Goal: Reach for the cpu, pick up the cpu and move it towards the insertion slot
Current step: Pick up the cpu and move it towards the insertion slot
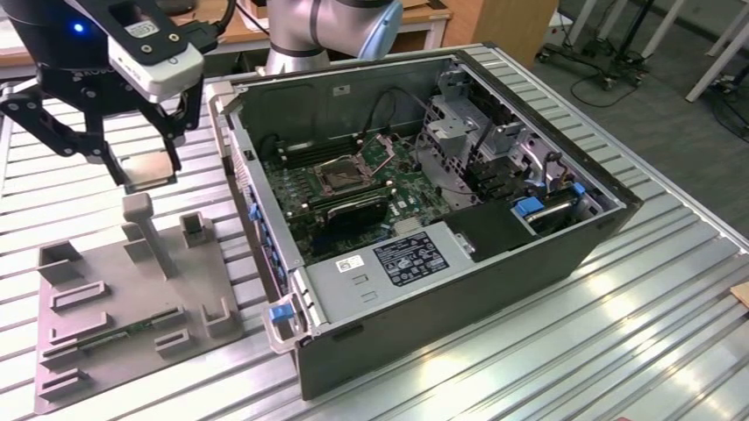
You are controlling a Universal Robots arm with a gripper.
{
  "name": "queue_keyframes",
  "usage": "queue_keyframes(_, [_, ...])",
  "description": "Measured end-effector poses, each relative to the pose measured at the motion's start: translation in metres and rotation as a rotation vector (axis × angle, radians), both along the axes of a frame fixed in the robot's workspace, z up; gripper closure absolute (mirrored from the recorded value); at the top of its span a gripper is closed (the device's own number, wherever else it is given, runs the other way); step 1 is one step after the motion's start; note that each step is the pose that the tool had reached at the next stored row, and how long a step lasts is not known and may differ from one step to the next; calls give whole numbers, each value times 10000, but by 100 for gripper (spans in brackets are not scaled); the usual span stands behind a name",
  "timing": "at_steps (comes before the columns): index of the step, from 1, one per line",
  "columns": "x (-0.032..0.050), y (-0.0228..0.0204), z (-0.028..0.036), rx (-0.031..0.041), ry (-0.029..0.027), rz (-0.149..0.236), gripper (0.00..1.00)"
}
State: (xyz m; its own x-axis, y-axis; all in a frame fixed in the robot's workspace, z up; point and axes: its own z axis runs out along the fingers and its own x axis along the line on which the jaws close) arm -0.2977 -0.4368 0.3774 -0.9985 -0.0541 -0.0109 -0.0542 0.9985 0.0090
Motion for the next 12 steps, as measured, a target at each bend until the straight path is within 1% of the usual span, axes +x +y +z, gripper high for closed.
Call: queue_keyframes(12, [57,0,0,0,0,0,46])
